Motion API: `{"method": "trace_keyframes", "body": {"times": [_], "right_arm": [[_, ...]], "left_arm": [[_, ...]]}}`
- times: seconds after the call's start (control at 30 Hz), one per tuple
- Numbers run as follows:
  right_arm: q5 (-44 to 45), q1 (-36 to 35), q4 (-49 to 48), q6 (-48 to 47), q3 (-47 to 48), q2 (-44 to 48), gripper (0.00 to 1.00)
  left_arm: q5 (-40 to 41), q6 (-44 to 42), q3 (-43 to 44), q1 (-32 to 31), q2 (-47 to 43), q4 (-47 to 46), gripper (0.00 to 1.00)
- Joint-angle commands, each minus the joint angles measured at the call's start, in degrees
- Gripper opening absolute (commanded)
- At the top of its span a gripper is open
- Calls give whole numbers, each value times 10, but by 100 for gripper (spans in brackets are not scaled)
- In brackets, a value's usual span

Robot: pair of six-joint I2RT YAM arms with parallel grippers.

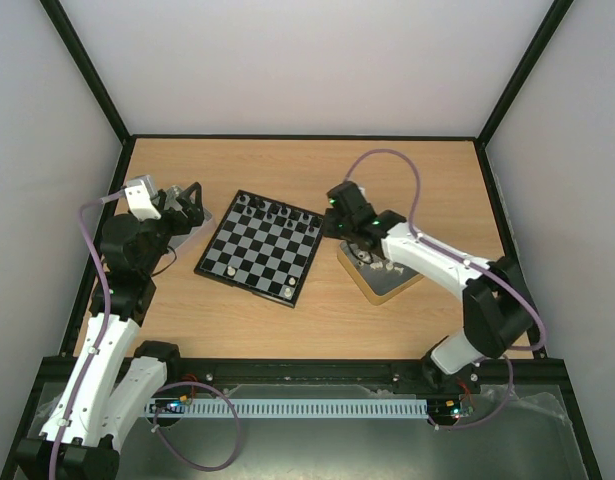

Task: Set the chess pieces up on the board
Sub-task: Place the chess piece on the chessboard.

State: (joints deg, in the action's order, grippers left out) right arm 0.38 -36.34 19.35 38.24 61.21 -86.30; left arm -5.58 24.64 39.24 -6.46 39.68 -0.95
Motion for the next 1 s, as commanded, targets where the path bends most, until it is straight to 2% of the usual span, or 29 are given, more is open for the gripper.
{"method": "trace_keyframes", "body": {"times": [0.0, 0.43, 0.97], "right_arm": [[-8, -69, 5, 18, 48, -53, 4], [-22, -201, 34, -7, 143, -194, 5], [22, -227, 105, -17, 163, -236, 6]], "left_arm": [[-4, 0, -8, 3, -5, -13, 99], [1, -2, -8, 3, -9, -7, 100], [0, -1, -8, 3, -8, -7, 99]]}}
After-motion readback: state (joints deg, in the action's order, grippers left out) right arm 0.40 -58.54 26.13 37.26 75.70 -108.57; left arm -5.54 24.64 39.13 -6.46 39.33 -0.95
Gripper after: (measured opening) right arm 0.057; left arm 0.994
